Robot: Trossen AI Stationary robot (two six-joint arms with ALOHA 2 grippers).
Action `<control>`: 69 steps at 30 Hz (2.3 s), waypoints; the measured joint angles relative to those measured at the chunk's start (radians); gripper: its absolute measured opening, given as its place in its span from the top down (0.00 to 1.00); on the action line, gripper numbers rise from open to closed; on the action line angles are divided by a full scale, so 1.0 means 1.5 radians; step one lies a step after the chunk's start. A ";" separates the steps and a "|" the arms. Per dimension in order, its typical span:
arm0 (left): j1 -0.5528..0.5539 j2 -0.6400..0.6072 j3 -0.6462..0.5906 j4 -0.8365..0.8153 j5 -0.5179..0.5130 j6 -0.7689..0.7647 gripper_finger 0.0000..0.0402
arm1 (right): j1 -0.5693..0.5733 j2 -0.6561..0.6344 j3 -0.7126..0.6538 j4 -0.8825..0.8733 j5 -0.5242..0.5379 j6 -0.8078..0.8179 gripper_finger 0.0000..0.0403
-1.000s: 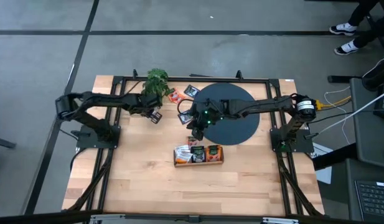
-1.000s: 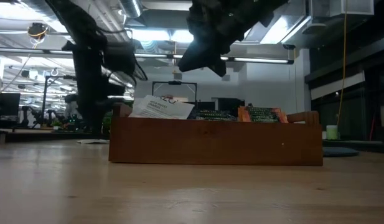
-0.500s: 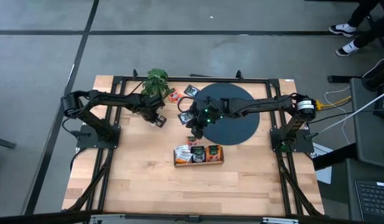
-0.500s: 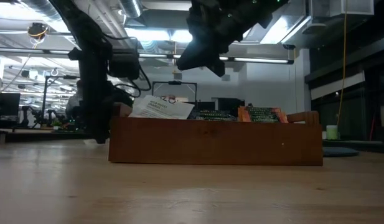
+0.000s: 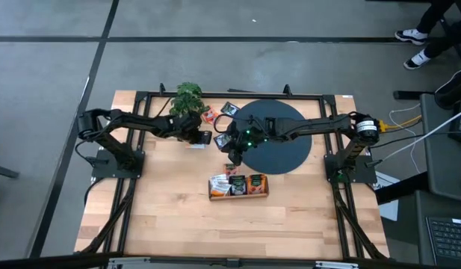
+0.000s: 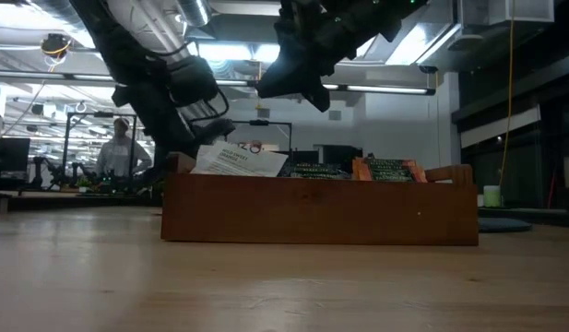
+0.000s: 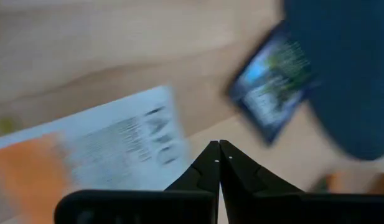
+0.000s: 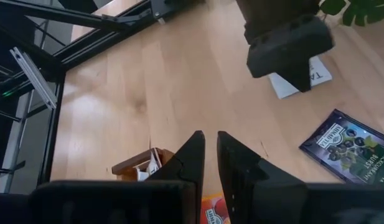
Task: Pick & Place Tea
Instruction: Put the white tea bag into the left section of the wooden organizer
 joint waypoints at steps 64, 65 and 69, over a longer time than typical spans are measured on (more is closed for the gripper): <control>-0.158 0.008 -0.001 -0.095 -0.138 0.240 0.99 | -0.088 0.180 0.000 0.087 -0.055 0.180 0.47; -0.158 0.011 -0.001 -0.091 -0.135 0.234 0.99 | -0.088 0.183 0.001 0.090 -0.052 0.190 0.46; -0.161 0.035 0.003 -0.059 -0.117 0.230 0.99 | -0.088 0.200 0.000 0.088 -0.048 0.226 0.44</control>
